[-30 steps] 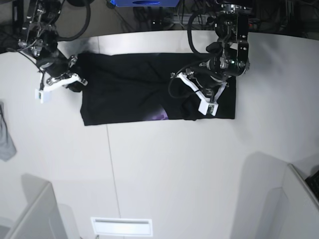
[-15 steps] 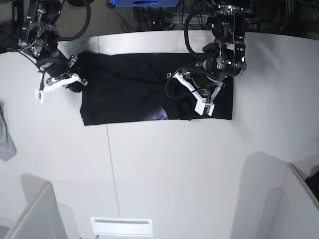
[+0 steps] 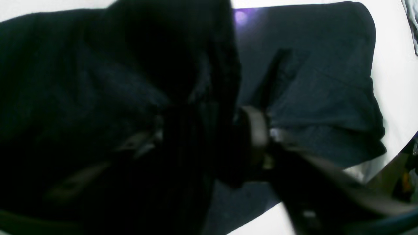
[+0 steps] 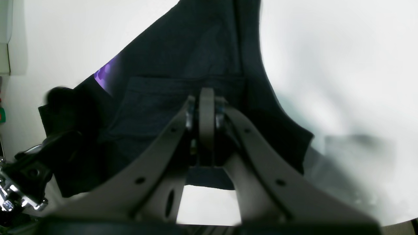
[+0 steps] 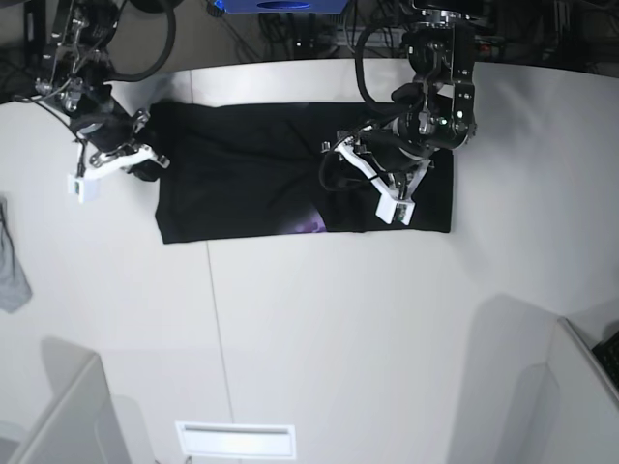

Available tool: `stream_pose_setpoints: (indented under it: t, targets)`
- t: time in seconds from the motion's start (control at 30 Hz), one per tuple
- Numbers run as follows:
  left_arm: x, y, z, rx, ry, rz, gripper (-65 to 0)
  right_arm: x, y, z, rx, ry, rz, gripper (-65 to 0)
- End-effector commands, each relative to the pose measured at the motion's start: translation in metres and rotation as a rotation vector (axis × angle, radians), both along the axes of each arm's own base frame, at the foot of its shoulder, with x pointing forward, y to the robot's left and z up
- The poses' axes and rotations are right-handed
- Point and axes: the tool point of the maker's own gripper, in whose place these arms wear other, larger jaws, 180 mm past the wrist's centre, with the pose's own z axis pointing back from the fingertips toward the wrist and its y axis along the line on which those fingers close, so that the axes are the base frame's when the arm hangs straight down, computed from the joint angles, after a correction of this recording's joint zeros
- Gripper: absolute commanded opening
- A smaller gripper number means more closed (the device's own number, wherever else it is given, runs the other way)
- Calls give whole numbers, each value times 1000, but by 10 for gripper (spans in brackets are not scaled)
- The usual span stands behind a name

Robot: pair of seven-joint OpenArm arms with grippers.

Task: Fold the T-shirt properly
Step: 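Lift the strip end with the left gripper and fold it toward the right gripper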

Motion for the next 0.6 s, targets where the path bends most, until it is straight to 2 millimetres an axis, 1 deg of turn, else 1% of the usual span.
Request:
stream_pose_setpoints:
  t: [0.0, 0.07, 0.1, 0.13, 0.2, 0.27, 0.33, 0.37, 0.43, 0.47, 0.57]
  targets:
    - [6, -10, 7, -40, -25, 5, -263, 6, -3, 9, -8, -36, 3, -650]
    - [9, -19, 4, -64, -10, 7, -206, 6, -3, 9, -8, -36, 3, -650]
    - [10, -23, 1, -76, 3, 8, -189, 6, -3, 9, -8, -36, 3, -650]
    - [10, -29, -3, -92, 20, 10, -176, 6, -3, 9, -8, -37, 3, -650]
    - [12, -40, -4, -115, 31, 5, -169, 7, -3, 9, -8, -39, 3, -650]
    - [9, -58, 0, -128, 24, -45, -169, 7, -3, 10, -9, -40, 2, -650]
    - [8, -72, 14, -139, -13, -90, -169, 9, -4, 11, -11, -48, -3, -650]
    - [7, -76, 20, -143, -31, -101, -169, 10, -7, 12, -14, -53, -10, -650]
    - [9, -75, 37, -145, -82, -104, -171, 16, -16, 18, -22, -70, -33, -650]
    - [6, -71, 40, -139, -91, -100, -171, 18, -19, 20, -25, -77, -41, -650]
    - [4, -28, 48, -53, -139, -64, -174, 27, -28, 29, -27, -104, -66, -650]
